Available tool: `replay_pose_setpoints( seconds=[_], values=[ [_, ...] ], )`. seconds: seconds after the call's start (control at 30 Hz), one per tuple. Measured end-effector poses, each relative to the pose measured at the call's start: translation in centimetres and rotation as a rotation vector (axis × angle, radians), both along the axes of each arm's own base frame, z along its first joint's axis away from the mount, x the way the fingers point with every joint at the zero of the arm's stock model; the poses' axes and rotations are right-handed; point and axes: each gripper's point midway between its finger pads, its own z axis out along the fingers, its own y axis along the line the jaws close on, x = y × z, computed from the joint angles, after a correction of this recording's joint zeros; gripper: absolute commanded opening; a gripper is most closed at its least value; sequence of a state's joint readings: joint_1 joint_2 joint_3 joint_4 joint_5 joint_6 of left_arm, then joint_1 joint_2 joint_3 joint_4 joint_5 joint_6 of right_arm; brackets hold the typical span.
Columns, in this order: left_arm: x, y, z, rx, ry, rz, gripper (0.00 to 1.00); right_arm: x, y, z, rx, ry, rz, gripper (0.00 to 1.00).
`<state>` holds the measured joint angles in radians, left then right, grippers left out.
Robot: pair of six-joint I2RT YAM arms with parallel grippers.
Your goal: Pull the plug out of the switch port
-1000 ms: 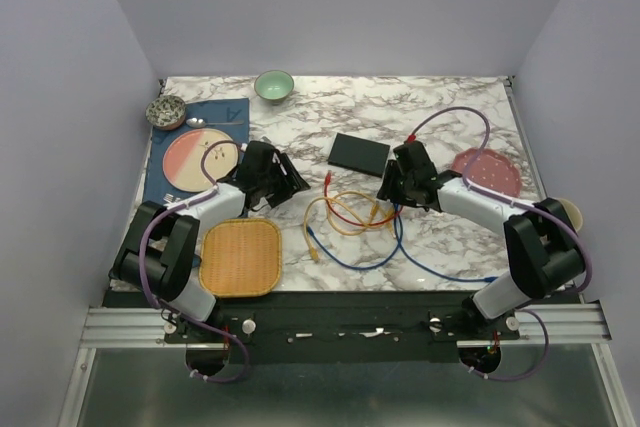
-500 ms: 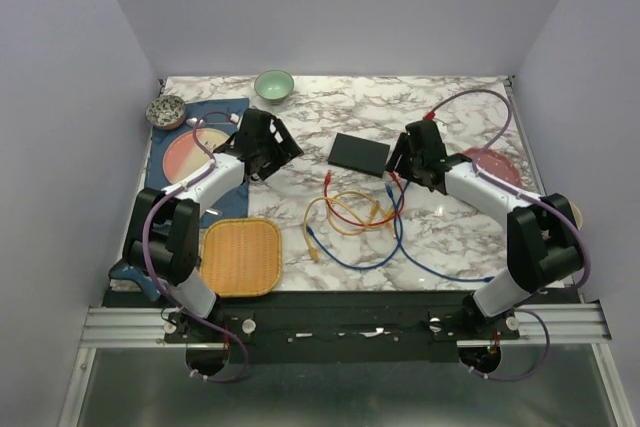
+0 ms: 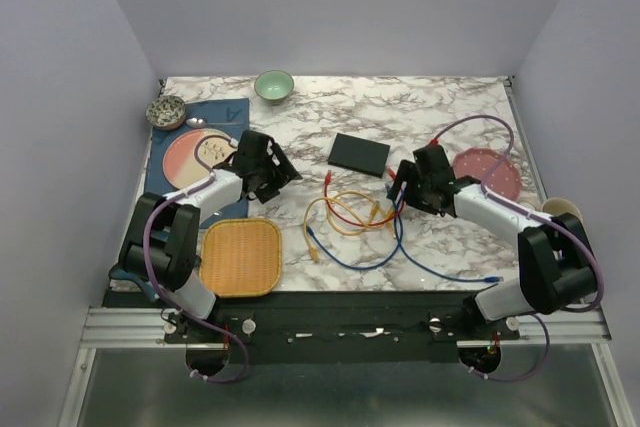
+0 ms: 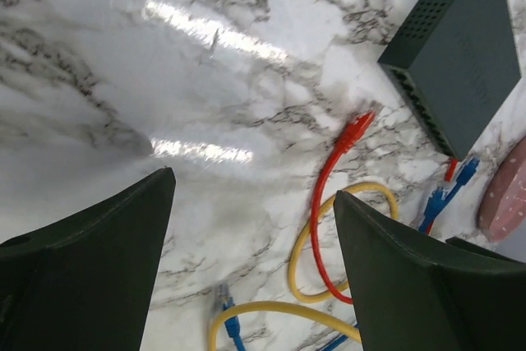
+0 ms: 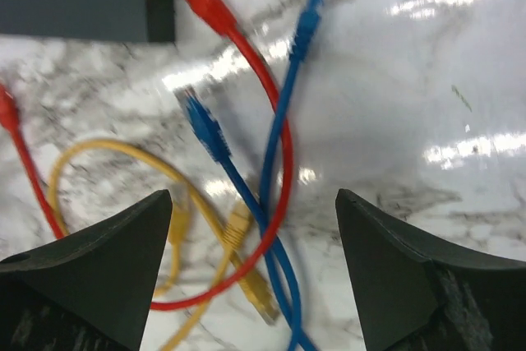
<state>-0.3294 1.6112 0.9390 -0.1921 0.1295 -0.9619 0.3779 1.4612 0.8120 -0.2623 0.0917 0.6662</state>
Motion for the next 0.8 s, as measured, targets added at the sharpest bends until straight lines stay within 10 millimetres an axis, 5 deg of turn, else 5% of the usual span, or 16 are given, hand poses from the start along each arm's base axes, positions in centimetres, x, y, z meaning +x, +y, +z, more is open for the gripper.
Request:
replay_pose_setpoints(
  seconds=[0.23,0.6,0.8],
  values=[
    [-3.1,0.1,-1.4,-0.025,0.039,0.001,0.89,-4.2,2.0,-1.7,-0.032,0.059,0.119,0.94],
    [-4.9,0.3,-0.9,-0.045,-0.002,-0.01,0.89,-5.2,6.6,-3.2,-0.134,0.105,0.257,0.97],
    [-4.9,0.3,-0.9,-0.046,-0.004,-0.011,0.89,-5.0,6.3,-3.6,-0.19,0.117,0.246,0.83]
  ],
)
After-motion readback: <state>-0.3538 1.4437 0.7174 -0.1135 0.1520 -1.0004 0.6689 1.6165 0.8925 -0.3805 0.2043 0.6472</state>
